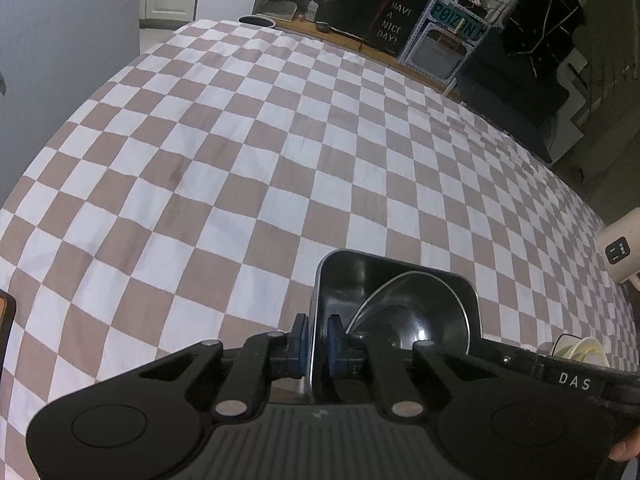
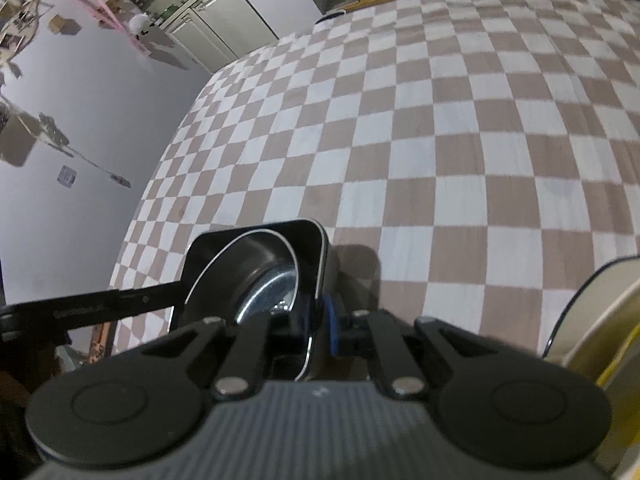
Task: Organize plates and bowls
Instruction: 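Lift and carry the pan holding the bowl toward the cream bowl stack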
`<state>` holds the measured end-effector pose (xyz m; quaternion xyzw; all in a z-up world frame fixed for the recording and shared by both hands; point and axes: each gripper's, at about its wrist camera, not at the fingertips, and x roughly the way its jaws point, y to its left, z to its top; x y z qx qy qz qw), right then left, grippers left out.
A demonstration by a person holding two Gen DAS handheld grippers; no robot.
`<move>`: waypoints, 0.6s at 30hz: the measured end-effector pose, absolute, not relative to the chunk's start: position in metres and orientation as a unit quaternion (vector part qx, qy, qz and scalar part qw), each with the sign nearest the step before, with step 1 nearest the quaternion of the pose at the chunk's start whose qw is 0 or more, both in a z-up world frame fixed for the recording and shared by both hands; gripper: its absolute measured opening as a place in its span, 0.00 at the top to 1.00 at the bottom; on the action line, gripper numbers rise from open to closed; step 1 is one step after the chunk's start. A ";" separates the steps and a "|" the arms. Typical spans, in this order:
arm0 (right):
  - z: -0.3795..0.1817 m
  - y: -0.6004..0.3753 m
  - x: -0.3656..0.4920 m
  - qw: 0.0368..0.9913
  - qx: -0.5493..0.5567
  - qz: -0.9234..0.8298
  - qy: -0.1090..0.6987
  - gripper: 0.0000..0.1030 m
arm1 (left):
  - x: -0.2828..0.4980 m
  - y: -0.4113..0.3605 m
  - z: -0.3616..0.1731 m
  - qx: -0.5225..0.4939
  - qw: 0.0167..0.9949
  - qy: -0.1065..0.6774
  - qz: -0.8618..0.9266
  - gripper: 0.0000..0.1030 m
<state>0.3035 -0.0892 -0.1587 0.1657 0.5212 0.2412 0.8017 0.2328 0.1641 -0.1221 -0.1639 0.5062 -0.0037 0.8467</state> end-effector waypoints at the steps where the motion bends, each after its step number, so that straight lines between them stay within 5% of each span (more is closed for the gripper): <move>1: -0.159 -0.091 0.303 0.800 0.170 0.241 0.523 0.90 | 0.233 0.164 -0.123 -0.165 0.846 0.508 -0.004 0.90; 18: -0.159 -0.100 0.290 0.800 0.186 0.232 0.521 0.91 | 0.241 0.166 -0.129 -0.168 0.842 0.512 -0.022 0.92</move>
